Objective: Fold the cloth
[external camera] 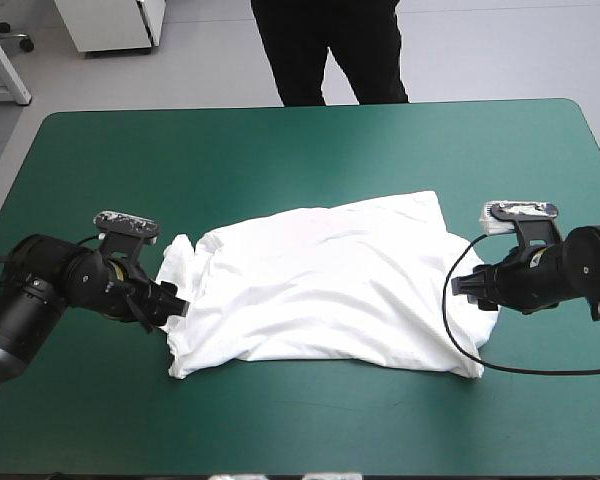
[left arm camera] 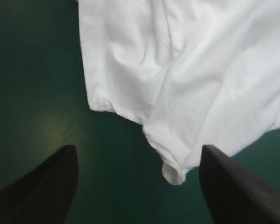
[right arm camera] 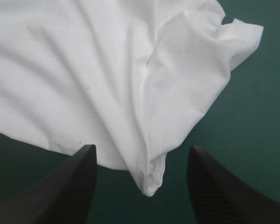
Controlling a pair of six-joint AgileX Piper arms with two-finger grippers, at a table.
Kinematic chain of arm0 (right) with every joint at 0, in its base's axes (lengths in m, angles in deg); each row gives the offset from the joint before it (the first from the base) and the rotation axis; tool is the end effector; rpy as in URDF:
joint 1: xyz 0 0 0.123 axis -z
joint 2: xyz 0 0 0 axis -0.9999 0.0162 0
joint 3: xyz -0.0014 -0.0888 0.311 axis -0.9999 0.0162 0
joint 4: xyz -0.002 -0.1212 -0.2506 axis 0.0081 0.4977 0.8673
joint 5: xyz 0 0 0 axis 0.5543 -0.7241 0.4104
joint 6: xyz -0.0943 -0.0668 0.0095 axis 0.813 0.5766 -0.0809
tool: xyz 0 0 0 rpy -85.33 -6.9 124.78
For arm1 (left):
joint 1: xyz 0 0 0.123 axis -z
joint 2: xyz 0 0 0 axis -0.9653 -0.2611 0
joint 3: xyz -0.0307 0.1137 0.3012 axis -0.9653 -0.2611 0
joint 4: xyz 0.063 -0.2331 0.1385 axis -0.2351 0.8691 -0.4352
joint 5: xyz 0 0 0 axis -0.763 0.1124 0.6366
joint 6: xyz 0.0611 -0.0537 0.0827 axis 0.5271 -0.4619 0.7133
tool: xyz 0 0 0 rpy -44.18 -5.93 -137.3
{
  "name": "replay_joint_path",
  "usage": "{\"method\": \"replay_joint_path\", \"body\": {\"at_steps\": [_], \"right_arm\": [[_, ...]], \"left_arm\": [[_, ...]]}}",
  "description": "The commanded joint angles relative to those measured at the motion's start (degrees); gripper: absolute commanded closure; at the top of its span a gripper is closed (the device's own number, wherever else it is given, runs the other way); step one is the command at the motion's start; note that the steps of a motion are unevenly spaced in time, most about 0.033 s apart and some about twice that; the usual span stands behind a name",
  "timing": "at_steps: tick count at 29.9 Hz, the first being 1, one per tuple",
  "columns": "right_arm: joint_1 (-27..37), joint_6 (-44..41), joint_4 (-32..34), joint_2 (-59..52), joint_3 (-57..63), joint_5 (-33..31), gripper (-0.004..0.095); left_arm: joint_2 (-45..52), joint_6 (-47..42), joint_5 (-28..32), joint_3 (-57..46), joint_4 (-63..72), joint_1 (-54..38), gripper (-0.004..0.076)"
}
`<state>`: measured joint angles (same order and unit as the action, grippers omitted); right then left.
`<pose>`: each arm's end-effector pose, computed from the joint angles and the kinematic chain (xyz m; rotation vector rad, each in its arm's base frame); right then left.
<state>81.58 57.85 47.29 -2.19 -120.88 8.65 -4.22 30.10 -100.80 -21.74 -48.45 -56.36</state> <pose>0.2200 0.0445 0.3613 -0.1238 2.7087 0.2405 0.2168 -0.0657 0.3437 0.3845 2.7205 -0.0204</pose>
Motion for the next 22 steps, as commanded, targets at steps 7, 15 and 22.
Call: {"method": "replay_joint_path", "body": {"at_steps": [7, 15, 22], "right_arm": [[0.03, -0.35, 0.16, -1.21, -2.1, 0.84, 0.0413], [0.03, -0.35, 0.16, -1.21, -2.1, 0.97, 0.042], [0.03, -0.35, 0.24, -1.21, -2.1, 0.87, 0.0421]], "left_arm": [[-7.73, 1.23, 3.48, 6.42, -0.32, -8.36, 0.0196], [-18.67, 4.01, 7.08, 11.26, 4.7, -11.86, 0.0197], [-27.43, 4.37, 7.42, 14.29, 4.02, -11.86, 0.0197]]}}
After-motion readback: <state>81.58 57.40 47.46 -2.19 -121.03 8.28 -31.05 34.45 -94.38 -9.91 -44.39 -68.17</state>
